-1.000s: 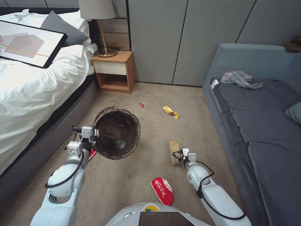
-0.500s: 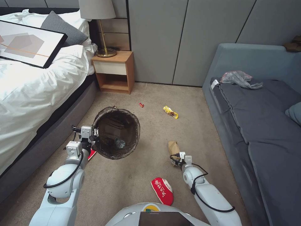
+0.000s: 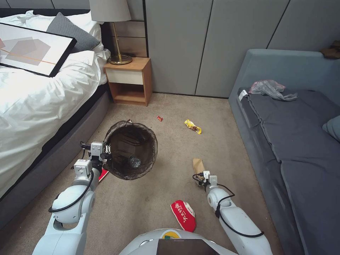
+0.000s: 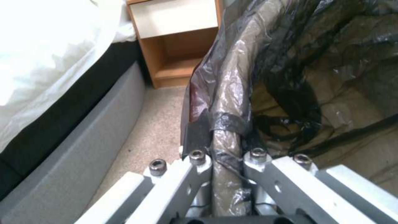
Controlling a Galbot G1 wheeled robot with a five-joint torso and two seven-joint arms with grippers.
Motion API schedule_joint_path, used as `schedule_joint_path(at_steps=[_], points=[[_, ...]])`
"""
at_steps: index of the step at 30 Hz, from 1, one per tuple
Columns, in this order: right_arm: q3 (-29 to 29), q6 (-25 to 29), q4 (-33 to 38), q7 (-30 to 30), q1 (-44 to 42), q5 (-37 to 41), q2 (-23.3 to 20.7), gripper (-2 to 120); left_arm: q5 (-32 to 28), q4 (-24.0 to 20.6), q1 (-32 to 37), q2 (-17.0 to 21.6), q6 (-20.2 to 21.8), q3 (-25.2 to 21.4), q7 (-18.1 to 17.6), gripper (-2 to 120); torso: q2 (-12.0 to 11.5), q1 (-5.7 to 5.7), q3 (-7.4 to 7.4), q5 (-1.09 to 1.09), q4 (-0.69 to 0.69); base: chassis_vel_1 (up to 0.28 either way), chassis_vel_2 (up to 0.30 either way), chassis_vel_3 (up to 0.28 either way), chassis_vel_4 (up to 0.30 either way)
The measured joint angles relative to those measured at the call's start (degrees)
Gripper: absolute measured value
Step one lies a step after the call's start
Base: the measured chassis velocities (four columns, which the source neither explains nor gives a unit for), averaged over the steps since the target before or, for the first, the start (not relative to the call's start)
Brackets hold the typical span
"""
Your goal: Pick up the trash bin, then pick up the garbage from the floor and place it into the trash bin.
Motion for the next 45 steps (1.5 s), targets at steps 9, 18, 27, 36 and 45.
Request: schedule_joint_path(at_steps=[9, 18, 27, 36, 45], points=[[0.25, -0.26, 2.16, 0.27, -0.87, -0.39, -0.68, 31, -0.15, -1.07, 0.06, 0.26, 1.11, -0.25, -0.02, 3, 0.00, 0.00, 0.00, -0.01, -0.01, 0.000, 0.000, 0.000, 0.000], [0.69, -1.83, 6.87, 2.00, -2.27, -0.05, -1.81, 14, -0.50, -1.46, 0.05, 0.67, 1.59, -0.83, -0.09, 3, 0.00, 0.00, 0.00, -0.01, 0.00, 0.000, 0.000, 0.000, 0.000], [2.67, -4.79, 18.51, 5.31, -5.67, 2.93, -6.36, 2, -0.53, -1.57, -0.06, 0.58, 1.65, -0.78, -0.08, 3, 0.00, 0.00, 0.01, 0.00, -0.01, 0.000, 0.000, 0.000, 0.000], [7.22, -8.90, 37.02, 8.85, -8.67, 9.42, -14.41, 2, -0.57, -2.16, 0.22, 0.60, 1.79, -0.90, -0.05, 3, 0.00, 0.00, 0.00, 0.00, 0.00, 0.000, 0.000, 0.000, 0.000], [11.22, -11.67, 53.01, 10.25, -8.84, 20.51, -20.46, 2, -0.38, -2.13, 0.22, 0.53, 1.77, -0.67, -0.03, 3, 0.00, 0.00, 0.00, 0.00, 0.00, 0.000, 0.000, 0.000, 0.000]])
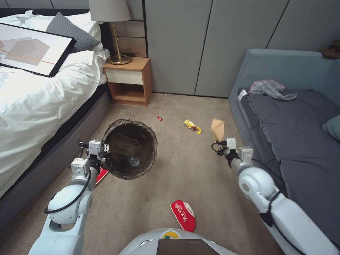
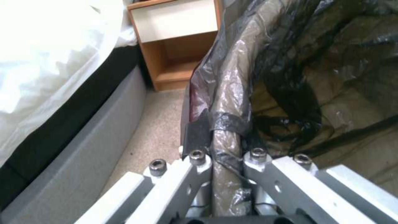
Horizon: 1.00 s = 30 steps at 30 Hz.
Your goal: Pick up the trash bin, then pick up the garbage from the floor and place it into the trash bin.
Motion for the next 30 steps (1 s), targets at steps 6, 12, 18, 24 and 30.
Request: schedule_joint_path(at_steps=[6, 12, 18, 24, 30], points=[[0.67, -1.21, 10.87, -0.94, 4.50, 11.01, -6.30, 2, 0.46, 0.76, -0.13, -0.26, 0.04, 0.44, 0.00, 3, 0.00, 0.00, 0.00, -0.02, 0.01, 0.000, 0.000, 0.000, 0.000], [-1.93, -1.54, 16.45, -5.14, 13.15, 19.24, -14.32, 2, 0.76, 1.33, -0.16, -0.66, -0.05, 0.74, 0.01, 3, 0.00, 0.00, 0.00, -0.01, 0.00, 0.000, 0.000, 0.000, 0.000], [-8.54, -2.54, 18.14, -5.22, 22.84, 27.75, -17.32, 2, 1.30, 2.14, -0.55, -1.18, -0.28, 1.26, 0.04, 3, 0.00, 0.00, 0.00, -0.01, 0.00, 0.000, 0.000, 0.000, 0.000], [-13.40, -3.90, 17.93, -5.64, 29.46, 29.88, -18.74, 2, 1.45, 2.77, -0.91, -1.37, -0.38, 1.33, 0.09, 3, 0.00, 0.00, 0.00, 0.01, 0.00, 0.000, 0.000, 0.000, 0.000], [-23.24, -5.02, 15.79, -5.91, 39.66, 30.69, -18.89, 2, 1.55, 3.48, -1.56, -1.80, -0.41, 1.40, 0.09, 3, 0.00, 0.00, 0.00, -0.02, -0.01, 0.000, 0.000, 0.000, 0.000]])
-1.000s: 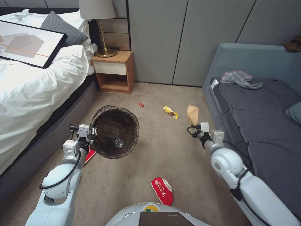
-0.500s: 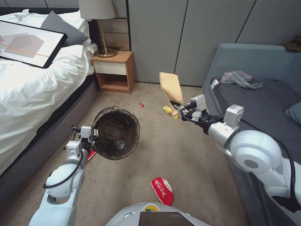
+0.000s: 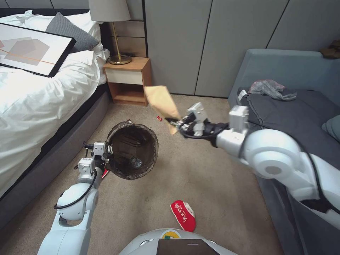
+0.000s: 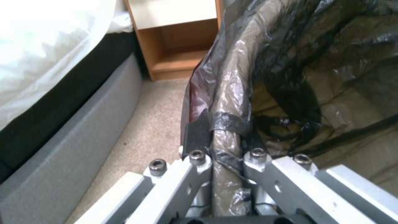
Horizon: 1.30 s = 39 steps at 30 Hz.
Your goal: Pick up the trash bin, then pick up the garbage from the floor and place it into the trash bin.
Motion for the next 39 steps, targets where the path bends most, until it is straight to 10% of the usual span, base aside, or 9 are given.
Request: schedule_joint_path(at_steps=[12, 39], points=[[-32.59, -0.71, -10.36, 12.47, 22.45, 7.60, 18.60, 2, 0.00, 1.71, -1.29, -0.52, 0.02, -0.74, 0.04, 3, 0.00, 0.00, 0.01, -0.02, 0.03, 0.000, 0.000, 0.000, 0.000], [-37.15, -0.55, -24.24, 9.29, 16.48, 2.39, 23.40, 2, -0.79, -0.37, -1.13, -0.47, 0.69, -1.40, 0.11, 3, 0.00, 0.00, 0.00, 0.00, 0.01, 0.000, 0.000, 0.000, 0.000]])
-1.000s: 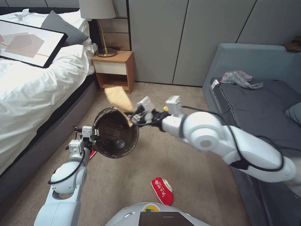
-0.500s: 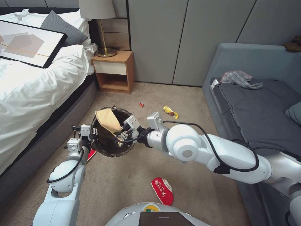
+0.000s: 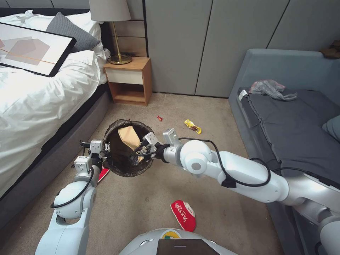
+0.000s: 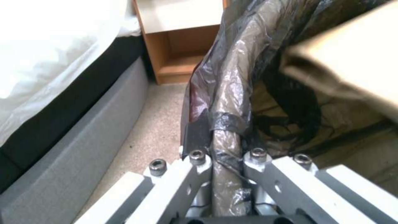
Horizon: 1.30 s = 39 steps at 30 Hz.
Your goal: Pick up the trash bin, then pick up the garbage from the floor and place it into the trash bin.
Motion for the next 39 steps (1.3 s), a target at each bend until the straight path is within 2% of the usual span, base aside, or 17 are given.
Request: schedule_joint_path(at_steps=[7, 15, 18, 19, 22, 23, 25, 27, 28, 31, 34, 36, 37, 39], points=[[-0.44, 0.07, -5.61, -1.21, 0.30, -0.44, 3.48, 2, -0.24, -0.08, 0.19, 0.03, -0.06, -0.41, 0.01, 3, 0.00, 0.00, 0.00, 0.00, 0.01, 0.000, 0.000, 0.000, 0.000], [-1.09, 0.77, -8.57, -1.18, -0.06, -0.95, 6.76, 5, -0.45, 0.21, 0.00, -0.11, -0.12, -0.47, 0.00, 3, 0.00, 0.00, 0.00, 0.00, 0.02, 0.000, 0.000, 0.000, 0.000], [-1.07, 2.84, -8.59, -0.34, -0.36, -1.53, 6.57, 18, -0.47, 0.36, -0.01, -0.12, -0.19, -0.47, -0.05, 3, 0.00, 0.00, 0.00, 0.00, 0.01, 0.000, 0.000, 0.000, 0.000], [-1.07, 2.84, -8.59, -0.34, -0.36, -1.53, 6.57, 18, -0.47, 0.36, -0.01, -0.12, -0.19, -0.47, -0.05, 3, 0.00, 0.00, 0.00, 0.00, 0.01, 0.000, 0.000, 0.000, 0.000], [-1.06, 6.51, -7.51, 1.52, -0.61, -0.85, 6.01, 30, -0.47, 0.65, -0.06, -0.14, -0.28, -0.30, -0.17, 3, 0.00, 0.00, 0.00, 0.00, 0.00, 0.000, 0.000, 0.000, 0.000], [-1.06, 6.51, -7.51, 1.52, -0.61, -0.85, 6.01, 30, -0.47, 0.65, -0.06, -0.14, -0.28, -0.30, -0.17, 3, 0.00, 0.00, 0.00, 0.00, 0.00, 0.000, 0.000, 0.000, 0.000], [-0.72, 7.02, -6.43, 2.12, -0.72, -0.28, 5.55, 42, -0.40, 0.80, -0.11, -0.26, -0.29, -0.15, -0.22, 3, 0.00, 0.00, 0.00, 0.00, 0.00, 0.000, 0.000, 0.000, 0.000], [-0.60, 7.09, -6.14, 2.27, -0.78, -0.24, 5.42, 44, -0.38, 0.82, -0.12, -0.28, -0.29, -0.12, -0.24, 3, 0.00, 0.00, 0.00, 0.00, 0.00, 0.000, 0.000, 0.000, 0.000], [-0.31, 7.19, -5.54, 2.39, -0.96, -0.17, 5.12, 52, -0.34, 0.85, -0.12, -0.28, -0.30, -0.10, -0.24, 3, 0.00, 0.00, 0.00, 0.01, 0.00, 0.000, 0.000, 0.000, 0.000], [0.13, 7.36, -5.11, 2.50, -1.51, -0.38, 4.74, 65, -0.34, 0.84, -0.09, -0.16, -0.30, -0.17, -0.24, 3, 0.00, 0.00, 0.00, 0.01, 0.00, 0.000, 0.000, 0.000, 0.000], [0.42, 7.48, -5.06, 2.51, -1.68, -0.49, 4.71, 71, -0.37, 0.75, -0.09, -0.12, -0.29, -0.25, -0.24, 3, 0.00, 0.00, 0.00, 0.01, 0.00, 0.000, 0.000, 0.000, 0.000], [1.04, 7.64, -4.87, 2.73, -1.75, -0.53, 4.69, 83, -0.42, 0.61, -0.06, 0.00, -0.29, -0.39, -0.23, 3, 0.00, 0.00, 0.00, 0.01, 0.00, 0.000, 0.000, 0.000, 0.000], [1.04, 7.64, -4.87, 2.73, -1.75, -0.53, 4.69, 83, -0.42, 0.61, -0.06, 0.00, -0.29, -0.39, -0.23, 3, 0.00, 0.00, 0.00, 0.01, 0.00, 0.000, 0.000, 0.000, 0.000], [1.72, 7.84, -4.38, 2.81, -1.70, -0.43, 4.40, 92, -0.45, 0.55, -0.02, 0.05, -0.29, -0.45, -0.22, 3, 0.00, 0.00, 0.00, 0.01, 0.02, 0.000, 0.000, 0.000, 0.000]])
